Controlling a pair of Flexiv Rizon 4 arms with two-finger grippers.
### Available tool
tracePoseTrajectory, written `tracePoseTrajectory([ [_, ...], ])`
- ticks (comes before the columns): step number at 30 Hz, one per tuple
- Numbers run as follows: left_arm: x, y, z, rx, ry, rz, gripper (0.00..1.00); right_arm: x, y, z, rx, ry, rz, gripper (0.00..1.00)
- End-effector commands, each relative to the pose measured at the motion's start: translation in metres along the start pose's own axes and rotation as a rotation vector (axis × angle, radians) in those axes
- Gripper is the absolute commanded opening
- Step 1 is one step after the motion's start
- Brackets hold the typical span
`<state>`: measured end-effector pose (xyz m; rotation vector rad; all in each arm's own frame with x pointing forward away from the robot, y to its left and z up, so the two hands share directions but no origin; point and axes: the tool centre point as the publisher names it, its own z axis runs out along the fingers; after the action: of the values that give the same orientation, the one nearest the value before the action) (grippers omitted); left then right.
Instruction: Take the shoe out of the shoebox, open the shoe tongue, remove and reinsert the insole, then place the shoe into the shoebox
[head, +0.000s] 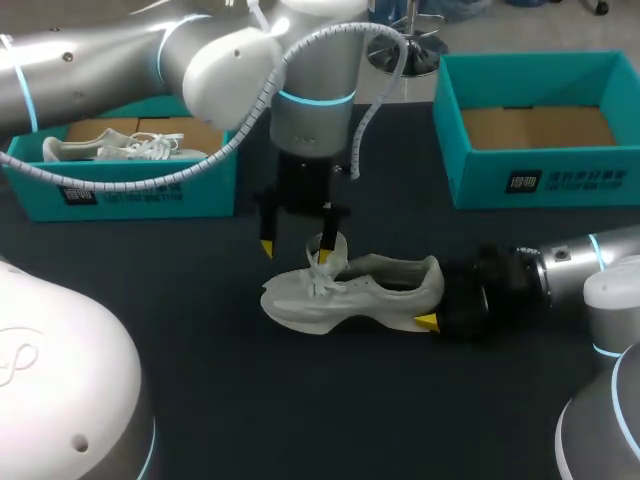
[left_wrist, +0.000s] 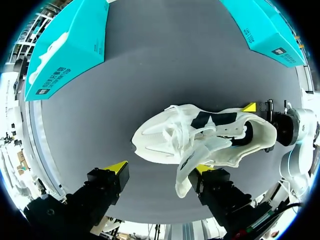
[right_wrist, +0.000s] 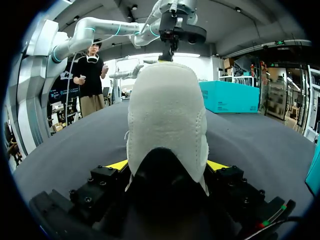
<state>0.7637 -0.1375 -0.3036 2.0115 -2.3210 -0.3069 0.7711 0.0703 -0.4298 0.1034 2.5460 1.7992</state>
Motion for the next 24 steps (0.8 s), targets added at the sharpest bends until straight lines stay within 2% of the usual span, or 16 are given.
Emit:
tracePoseTrajectory([
  [1,0.006,-0.002,-0.003,0.010,-0.003,0.010,0.43,0.000,-0.002,0.004,0.004,-0.001,0.001,0.00],
  [2,0.006,-0.002,-0.003,0.015,-0.004,0.014,0.38,0.000,-0.002,0.004,0.004,-0.001,0.001,0.00],
  [3,0.007,-0.002,-0.003,0.021,-0.008,0.014,0.24,0.000,-0.002,0.004,0.004,-0.001,0.001,0.00],
  [4,0.006,-0.002,-0.002,0.021,-0.008,0.013,0.03,0.000,-0.002,0.004,0.004,-0.001,0.001,0.00],
  [5,0.005,-0.002,0.001,0.019,-0.009,0.013,0.00,0.000,-0.002,0.004,0.004,-0.001,0.001,0.00],
  [16,-0.015,0.000,0.026,-0.035,-0.013,-0.009,0.00,0.000,-0.002,0.004,0.004,-0.001,0.001,0.00],
  [20,-0.017,0.001,0.025,-0.040,-0.009,-0.007,0.00,0.000,-0.002,0.004,0.004,-0.001,0.001,0.00],
  [24,-0.014,0.004,0.016,-0.043,0.012,0.045,0.00,0.000,-0.002,0.004,0.004,-0.001,0.001,0.00],
])
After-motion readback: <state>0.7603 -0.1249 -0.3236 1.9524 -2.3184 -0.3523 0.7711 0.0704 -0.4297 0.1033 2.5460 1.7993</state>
